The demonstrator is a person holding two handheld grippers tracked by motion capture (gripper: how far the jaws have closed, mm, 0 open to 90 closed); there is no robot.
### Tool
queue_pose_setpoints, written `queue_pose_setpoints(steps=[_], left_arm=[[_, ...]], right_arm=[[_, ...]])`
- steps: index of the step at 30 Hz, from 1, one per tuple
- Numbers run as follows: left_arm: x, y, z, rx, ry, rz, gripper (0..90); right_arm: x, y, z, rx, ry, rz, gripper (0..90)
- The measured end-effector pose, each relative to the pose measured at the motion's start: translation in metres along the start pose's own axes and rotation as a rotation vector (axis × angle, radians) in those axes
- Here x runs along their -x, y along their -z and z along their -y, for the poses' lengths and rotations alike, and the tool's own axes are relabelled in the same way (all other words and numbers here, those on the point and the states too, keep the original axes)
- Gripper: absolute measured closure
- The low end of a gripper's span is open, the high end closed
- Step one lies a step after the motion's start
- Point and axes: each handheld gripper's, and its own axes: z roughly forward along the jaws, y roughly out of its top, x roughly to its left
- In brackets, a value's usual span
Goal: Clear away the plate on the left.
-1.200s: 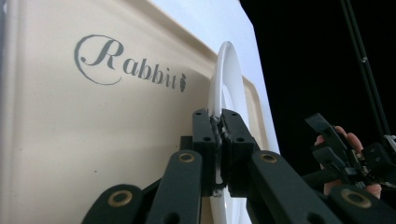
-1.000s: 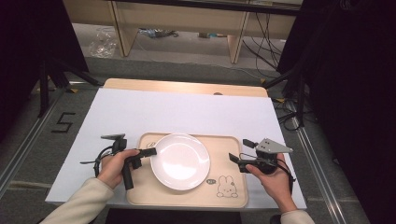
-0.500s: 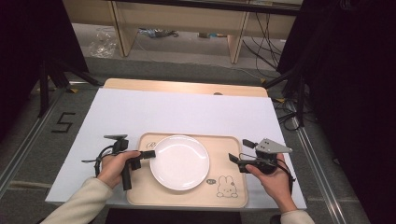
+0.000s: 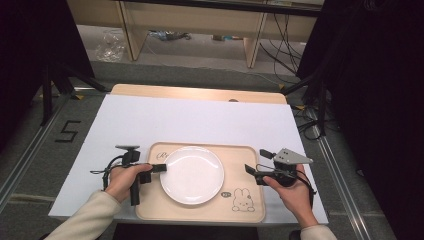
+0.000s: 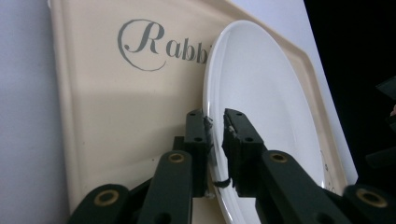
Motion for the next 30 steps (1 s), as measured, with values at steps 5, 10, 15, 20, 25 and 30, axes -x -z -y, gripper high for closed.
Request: queue_pose_setpoints(steps=[5,10,15,20,25,30], left_arm=[[0.005,0.001,0.001,0.005,-0.047,-0.004,66.7],[0.012,0.009,0.001,0.063,-0.201,-0.031,54.4],[0.020,0.022,-0.001,0.166,-0.423,-0.048,42.9],[0.035,0.033,-0.002,0.297,-0.617,-0.055,36.6],[0.048,0.045,0.000,0.440,-0.780,-0.043,32.2],[0.059,0.058,0.000,0.551,-0.971,-0.050,28.8]], right_arm=[[0.000,0.000,0.000,0.005,0.003,0.003,19.1],[-0.001,0.001,0.000,-0.005,-0.017,0.010,19.1],[-0.001,0.000,0.001,0.004,-0.019,-0.002,19.1],[-0.001,0.001,0.001,-0.010,-0.023,0.005,19.1],[0.000,0.000,0.001,0.006,-0.012,0.001,19.1],[0.001,-0.001,0.001,-0.003,-0.022,-0.011,19.1]])
